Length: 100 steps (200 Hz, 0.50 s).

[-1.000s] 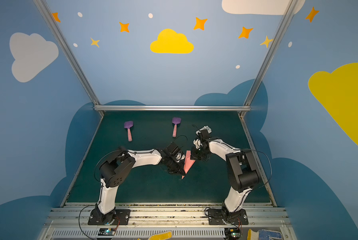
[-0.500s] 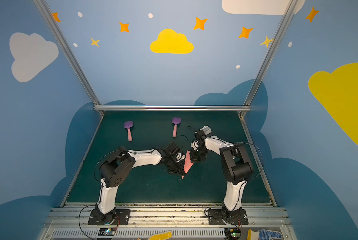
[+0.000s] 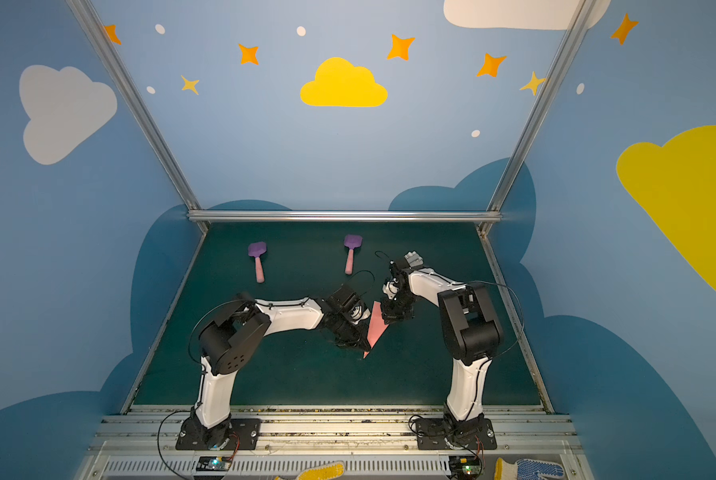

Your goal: Fold a paper plane with a square sheet of paper (fold left side to right side)

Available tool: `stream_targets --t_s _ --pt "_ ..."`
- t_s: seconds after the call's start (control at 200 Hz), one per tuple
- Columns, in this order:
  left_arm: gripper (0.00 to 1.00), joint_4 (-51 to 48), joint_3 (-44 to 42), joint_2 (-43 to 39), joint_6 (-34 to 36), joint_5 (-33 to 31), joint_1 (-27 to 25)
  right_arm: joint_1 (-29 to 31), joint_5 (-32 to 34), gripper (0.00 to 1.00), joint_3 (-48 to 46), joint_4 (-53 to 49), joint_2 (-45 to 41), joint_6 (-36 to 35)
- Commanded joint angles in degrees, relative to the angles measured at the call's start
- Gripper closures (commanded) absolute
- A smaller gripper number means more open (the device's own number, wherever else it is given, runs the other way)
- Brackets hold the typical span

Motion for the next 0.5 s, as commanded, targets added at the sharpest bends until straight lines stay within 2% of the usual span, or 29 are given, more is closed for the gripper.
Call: stream_targets --t_s 0.0,0.21,0.496 --pt "0.97 -3.3 -1.9 -0.3 0.5 -1.5 0.4 -1.4 4.2 1.00 0.9 -1.8 2.4 -0.8" --pt "0.96 -2.9 -2.0 -0.4 0.5 -1.4 0.4 -2.6 5.4 1.00 3.1 -3.6 3.6 -1.0" --pt "0.97 -2.4 -2.1 -0.6 0.6 -1.0 0.4 -2.8 10.6 1.00 7.1 -6.9 6.7 -0.4"
